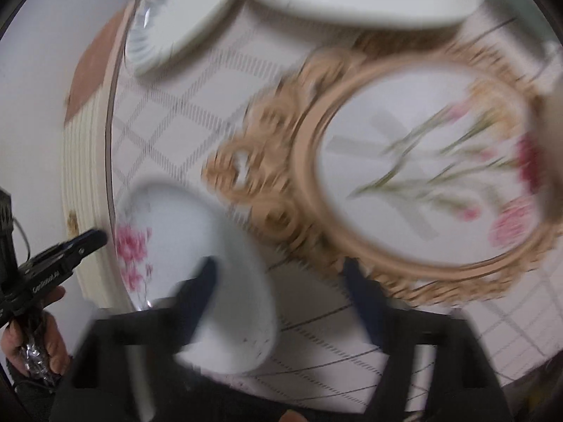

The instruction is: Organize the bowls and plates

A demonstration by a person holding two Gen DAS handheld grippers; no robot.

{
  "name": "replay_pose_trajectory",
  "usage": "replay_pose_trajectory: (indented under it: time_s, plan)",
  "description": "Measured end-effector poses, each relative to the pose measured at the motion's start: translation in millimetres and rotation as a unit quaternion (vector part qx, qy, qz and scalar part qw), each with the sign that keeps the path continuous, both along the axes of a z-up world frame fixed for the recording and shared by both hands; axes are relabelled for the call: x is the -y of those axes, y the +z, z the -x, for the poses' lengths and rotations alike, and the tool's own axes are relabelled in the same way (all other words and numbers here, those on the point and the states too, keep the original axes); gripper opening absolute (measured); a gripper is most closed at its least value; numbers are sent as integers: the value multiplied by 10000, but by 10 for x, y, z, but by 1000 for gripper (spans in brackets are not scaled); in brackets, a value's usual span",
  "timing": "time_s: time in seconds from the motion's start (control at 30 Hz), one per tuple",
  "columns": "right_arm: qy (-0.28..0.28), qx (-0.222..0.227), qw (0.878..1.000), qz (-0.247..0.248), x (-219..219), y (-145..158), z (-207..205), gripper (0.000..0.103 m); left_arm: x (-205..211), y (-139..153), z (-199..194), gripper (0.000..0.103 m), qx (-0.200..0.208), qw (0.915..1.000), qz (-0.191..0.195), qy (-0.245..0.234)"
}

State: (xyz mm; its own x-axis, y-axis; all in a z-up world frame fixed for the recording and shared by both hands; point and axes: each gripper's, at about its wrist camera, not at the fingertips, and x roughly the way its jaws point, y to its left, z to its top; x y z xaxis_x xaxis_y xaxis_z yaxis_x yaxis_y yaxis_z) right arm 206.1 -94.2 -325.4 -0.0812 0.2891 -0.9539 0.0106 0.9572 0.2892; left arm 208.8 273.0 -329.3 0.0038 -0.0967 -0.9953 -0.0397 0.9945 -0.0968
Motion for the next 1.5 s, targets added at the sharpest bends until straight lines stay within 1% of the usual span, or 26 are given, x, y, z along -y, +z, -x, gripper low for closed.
replay_pose_trajectory:
  time_s: [0.07,0.1,0.17,0.2,0.3,0.33,0.37,0.4,0.43,0.47,0.57,0.6,0.63,0.67,0.77,0.9,1.0,1.07,1.1,1.13,1.17,1.2,1.27,1.37,1.47,1.5]
  plan:
    - [-353,508,9980,114,185,227,-110,88,15,198,-182,30,193,9995,-91,-212]
    - [-568,832,9948,162,275,332,-150,94,87,293,-312,31,346,9987,-137,-357]
    - [-793,1376,9869,281,409,489,-238,103,270,495,-615,39,750,9947,-282,-643]
    - [-808,1591,9830,437,447,556,-288,103,404,558,-760,40,980,9916,-358,-763]
    - [-695,1704,9813,563,630,632,-483,103,782,735,-1140,44,1716,9734,-737,-1328]
    - [-724,1723,9808,563,660,644,-492,103,927,767,-1273,45,1969,9632,-917,-1584]
    - [-765,1710,9806,578,642,605,-550,103,1054,762,-1389,46,2079,9557,-1097,-1774]
    - [-795,1651,9812,601,638,573,-599,103,1109,752,-1463,47,2091,9519,-1216,-1883]
    - [-897,1465,9830,645,647,493,-700,103,1217,707,-1605,47,2026,9479,-1334,-2066]
    - [-1012,1310,9841,650,689,433,-730,103,1299,671,-1713,47,1947,9476,-1289,-2179]
    - [-1502,837,9842,419,866,206,-848,103,1530,544,-2099,47,1614,9544,-703,-2410]
    - [-1652,659,9835,331,931,140,-885,103,1605,501,-2214,47,1507,9553,-571,-2479]
    - [-1772,567,9821,276,977,67,-873,103,1706,453,-2362,47,1385,9551,-402,-2588]
    - [-1875,527,9806,224,1020,37,-886,103,1806,417,-2464,47,1302,9541,-347,-2676]
    - [-2375,436,9702,-221,1197,-65,-927,103,2125,250,-2802,47,1032,9490,-209,-2972]
    - [-2909,227,9539,-706,1405,-214,-997,103,2466,-64,-3200,47,225,9466,271,-3204]
    - [-3173,153,9445,-842,1532,-305,-1041,103,2592,-230,-3333,47,-247,9411,567,-3326]
    - [-3278,120,9402,-915,1580,-350,-1042,103,2657,-361,-3422,52,-438,9389,629,-3355]
    - [-3310,102,9386,-965,1596,-376,-1044,103,2678,-415,-3451,56,-500,9387,600,-3359]
    - [-3321,91,9380,-988,1600,-377,-1058,103,2694,-483,-3491,64,-558,9395,532,-3338]
    - [-3337,76,9373,-998,1615,-397,-1068,103,2702,-520,-3513,66,-581,9405,448,-3318]
    - [-3341,77,9371,-1012,1611,-404,-1079,103,2707,-554,-3532,66,-611,9417,366,-3289]
    - [-3371,65,9355,-1053,1629,-422,-1087,102,2714,-621,-3564,66,-747,9446,386,-3172]
    - [-3447,24,9323,-1096,1645,-464,-1080,96,2729,-661,-3554,66,-831,9446,448,-3144]
    - [-3482,34,9306,-1127,1644,-465,-1140,84,2796,-651,-3485,65,-786,9389,516,-3310]
    - [-3474,29,9302,-1182,1633,-465,-1148,71,2815,-650,-3466,64,-765,9378,519,-3345]
